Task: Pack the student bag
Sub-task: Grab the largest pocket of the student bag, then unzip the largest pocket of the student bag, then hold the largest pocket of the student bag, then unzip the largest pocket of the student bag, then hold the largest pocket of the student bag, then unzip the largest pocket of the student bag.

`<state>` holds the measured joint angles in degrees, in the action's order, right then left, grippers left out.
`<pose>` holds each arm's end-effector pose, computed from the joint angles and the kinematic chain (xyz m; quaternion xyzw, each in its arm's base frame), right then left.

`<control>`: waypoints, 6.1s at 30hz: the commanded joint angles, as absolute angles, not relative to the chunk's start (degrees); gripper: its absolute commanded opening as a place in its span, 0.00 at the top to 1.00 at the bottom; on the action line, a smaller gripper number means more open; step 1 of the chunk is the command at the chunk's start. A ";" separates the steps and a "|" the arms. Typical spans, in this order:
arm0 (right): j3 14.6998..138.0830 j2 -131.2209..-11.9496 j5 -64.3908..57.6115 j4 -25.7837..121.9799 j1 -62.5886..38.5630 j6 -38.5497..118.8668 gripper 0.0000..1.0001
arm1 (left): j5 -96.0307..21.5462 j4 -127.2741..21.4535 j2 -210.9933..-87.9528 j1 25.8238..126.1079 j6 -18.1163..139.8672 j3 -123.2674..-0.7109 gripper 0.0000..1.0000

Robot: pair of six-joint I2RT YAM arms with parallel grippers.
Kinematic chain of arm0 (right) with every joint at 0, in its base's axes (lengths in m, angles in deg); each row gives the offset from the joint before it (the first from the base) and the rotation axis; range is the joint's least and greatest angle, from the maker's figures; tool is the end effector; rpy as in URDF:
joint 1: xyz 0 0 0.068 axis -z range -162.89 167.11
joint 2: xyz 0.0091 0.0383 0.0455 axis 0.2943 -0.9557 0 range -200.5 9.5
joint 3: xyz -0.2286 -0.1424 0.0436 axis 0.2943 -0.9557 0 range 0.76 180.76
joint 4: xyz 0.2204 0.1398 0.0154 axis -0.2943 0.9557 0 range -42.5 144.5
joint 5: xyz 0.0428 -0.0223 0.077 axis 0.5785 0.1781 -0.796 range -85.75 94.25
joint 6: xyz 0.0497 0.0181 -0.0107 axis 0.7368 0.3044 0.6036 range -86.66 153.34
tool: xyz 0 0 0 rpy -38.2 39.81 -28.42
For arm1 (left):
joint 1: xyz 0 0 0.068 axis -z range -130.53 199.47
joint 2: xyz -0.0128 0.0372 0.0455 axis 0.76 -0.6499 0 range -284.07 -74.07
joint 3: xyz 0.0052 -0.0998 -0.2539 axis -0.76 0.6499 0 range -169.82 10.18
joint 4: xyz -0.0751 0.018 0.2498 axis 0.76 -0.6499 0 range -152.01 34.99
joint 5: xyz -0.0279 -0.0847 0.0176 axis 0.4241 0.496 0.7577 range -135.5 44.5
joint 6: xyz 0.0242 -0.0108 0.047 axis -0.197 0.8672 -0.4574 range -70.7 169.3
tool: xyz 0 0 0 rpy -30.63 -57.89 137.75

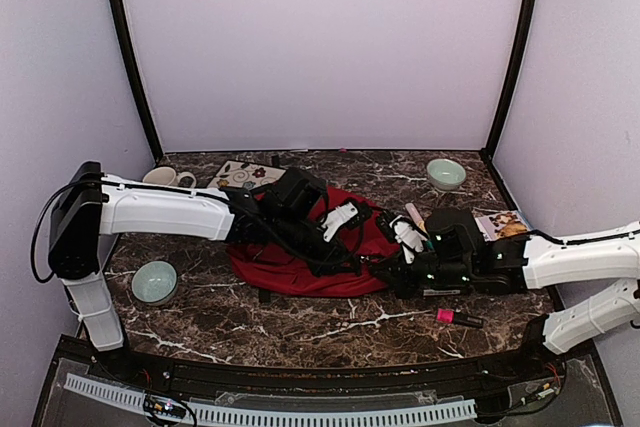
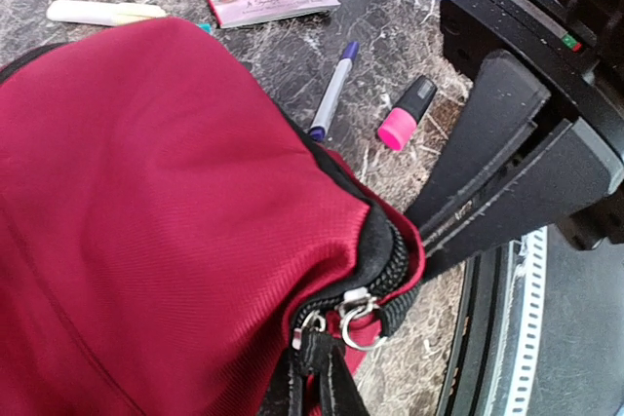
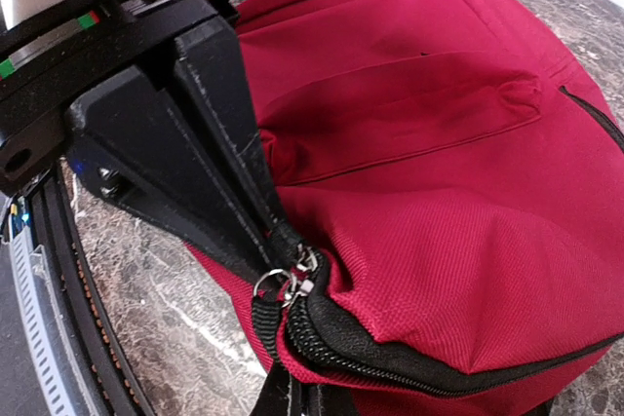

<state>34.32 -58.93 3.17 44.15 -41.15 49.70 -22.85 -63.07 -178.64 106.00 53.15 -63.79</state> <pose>0.1318 0.2144 0.2109 -0.3164 0.8131 0.3026 0.3836 0.2154 -0.3506 0.2292 0.4684 0.7543 -0.3666 0.2781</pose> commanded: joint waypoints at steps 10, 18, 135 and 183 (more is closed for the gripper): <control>41.93 -62.24 -6.14 49.52 -41.78 51.63 1.00 | -29.22 -68.29 -170.96 105.80 46.87 -60.43 1.00; 41.50 -64.89 -13.28 47.17 -40.17 52.65 1.00 | -29.73 -66.50 -169.83 105.89 49.25 -58.14 1.00; 34.17 -53.14 1.82 52.66 -34.91 50.75 1.00 | -36.78 -70.70 -157.60 109.71 43.05 -44.33 0.85; 34.61 -50.73 19.58 53.85 -33.75 52.96 1.00 | -34.16 -77.99 -165.00 111.69 55.57 -53.86 1.00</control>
